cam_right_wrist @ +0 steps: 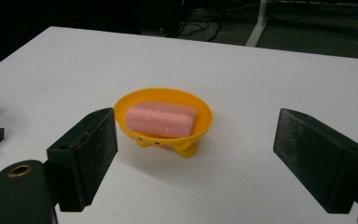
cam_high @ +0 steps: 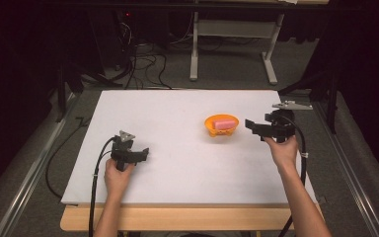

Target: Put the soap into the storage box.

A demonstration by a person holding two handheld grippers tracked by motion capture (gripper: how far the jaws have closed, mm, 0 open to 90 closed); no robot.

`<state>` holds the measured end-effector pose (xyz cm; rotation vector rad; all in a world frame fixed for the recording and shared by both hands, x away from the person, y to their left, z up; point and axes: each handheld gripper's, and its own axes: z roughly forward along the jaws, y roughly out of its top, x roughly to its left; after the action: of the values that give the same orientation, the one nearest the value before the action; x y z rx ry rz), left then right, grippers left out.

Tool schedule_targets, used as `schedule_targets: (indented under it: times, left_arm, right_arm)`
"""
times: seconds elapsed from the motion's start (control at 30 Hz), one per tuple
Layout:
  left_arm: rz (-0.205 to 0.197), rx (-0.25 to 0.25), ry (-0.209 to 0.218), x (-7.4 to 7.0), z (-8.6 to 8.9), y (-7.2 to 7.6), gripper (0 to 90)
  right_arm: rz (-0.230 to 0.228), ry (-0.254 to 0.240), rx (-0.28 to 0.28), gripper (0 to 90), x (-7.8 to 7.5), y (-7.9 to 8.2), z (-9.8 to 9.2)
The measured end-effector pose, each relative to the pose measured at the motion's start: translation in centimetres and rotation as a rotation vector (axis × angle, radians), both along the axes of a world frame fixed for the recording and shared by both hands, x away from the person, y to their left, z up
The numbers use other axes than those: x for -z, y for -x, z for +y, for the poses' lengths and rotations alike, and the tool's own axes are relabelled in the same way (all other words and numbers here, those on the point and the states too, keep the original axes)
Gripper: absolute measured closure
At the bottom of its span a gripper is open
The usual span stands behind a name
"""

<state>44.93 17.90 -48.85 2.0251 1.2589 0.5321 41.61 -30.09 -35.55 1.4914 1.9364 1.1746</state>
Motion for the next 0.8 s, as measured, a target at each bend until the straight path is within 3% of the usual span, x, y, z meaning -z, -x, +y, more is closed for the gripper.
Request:
schedule_targets:
  times: [0.8]
  left_arm:
    - [0.000,0.000,0.000,0.0,0.0,0.0,17.2]
  right_arm:
    - [-0.014,-0.028,0.048,15.9,1.6,2.4,-3.2]
